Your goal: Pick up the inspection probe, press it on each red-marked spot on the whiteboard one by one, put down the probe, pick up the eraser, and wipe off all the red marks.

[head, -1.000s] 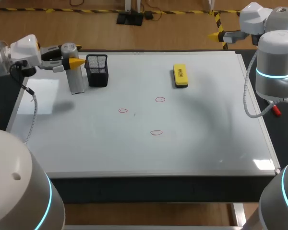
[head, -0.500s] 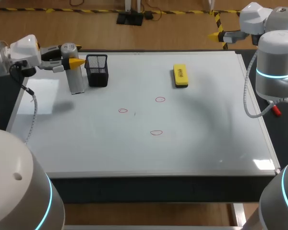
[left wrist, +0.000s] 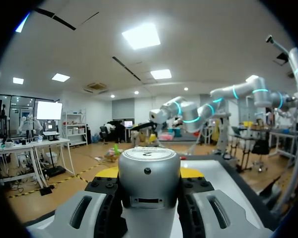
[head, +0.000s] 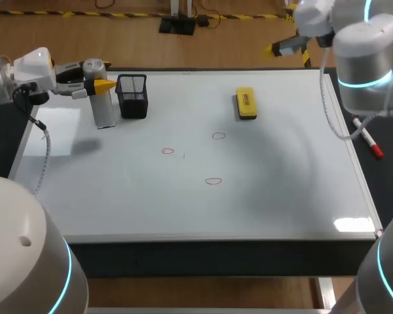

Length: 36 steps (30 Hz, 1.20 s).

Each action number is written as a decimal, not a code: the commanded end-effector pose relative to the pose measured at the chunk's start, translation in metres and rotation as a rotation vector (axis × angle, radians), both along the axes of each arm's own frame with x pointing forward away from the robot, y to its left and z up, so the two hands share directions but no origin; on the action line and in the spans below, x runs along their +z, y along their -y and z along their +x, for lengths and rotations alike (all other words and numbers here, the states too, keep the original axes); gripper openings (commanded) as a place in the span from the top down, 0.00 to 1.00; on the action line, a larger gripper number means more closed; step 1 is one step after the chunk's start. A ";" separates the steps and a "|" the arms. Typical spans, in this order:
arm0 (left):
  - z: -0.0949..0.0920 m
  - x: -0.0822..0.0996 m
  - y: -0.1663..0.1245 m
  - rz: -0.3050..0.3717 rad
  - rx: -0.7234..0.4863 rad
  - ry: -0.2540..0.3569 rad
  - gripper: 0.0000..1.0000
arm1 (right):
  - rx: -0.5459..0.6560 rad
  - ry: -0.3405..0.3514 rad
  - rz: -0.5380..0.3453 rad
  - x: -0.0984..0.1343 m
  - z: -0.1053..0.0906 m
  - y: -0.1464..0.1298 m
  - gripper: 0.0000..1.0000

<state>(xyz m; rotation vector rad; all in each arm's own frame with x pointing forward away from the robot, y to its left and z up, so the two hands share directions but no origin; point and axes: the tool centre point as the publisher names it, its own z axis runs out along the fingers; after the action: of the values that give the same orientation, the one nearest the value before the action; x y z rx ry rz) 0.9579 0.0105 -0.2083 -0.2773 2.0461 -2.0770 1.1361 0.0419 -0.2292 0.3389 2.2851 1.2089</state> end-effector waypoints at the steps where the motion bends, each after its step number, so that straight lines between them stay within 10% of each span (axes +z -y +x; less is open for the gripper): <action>1: -0.001 0.001 0.000 0.001 0.003 0.001 1.00 | 0.404 -0.154 -0.567 -0.006 0.009 -0.013 0.00; 13: -0.001 0.001 0.000 0.001 0.003 0.001 1.00 | 0.772 -0.024 -1.111 -0.052 -0.025 -0.041 0.00; 25: -0.001 0.001 0.000 0.001 0.003 0.001 1.00 | 0.870 0.046 -1.360 -0.075 -0.039 -0.045 0.00; 36: -0.001 0.001 0.000 0.001 0.003 0.001 1.00 | 0.870 0.046 -1.360 -0.075 -0.039 -0.045 0.00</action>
<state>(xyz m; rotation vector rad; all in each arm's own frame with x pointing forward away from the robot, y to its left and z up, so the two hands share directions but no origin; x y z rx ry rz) 0.9577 0.0105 -0.2082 -0.2775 2.0459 -2.0766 1.0982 0.0822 -0.3092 -0.9286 2.6062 0.2516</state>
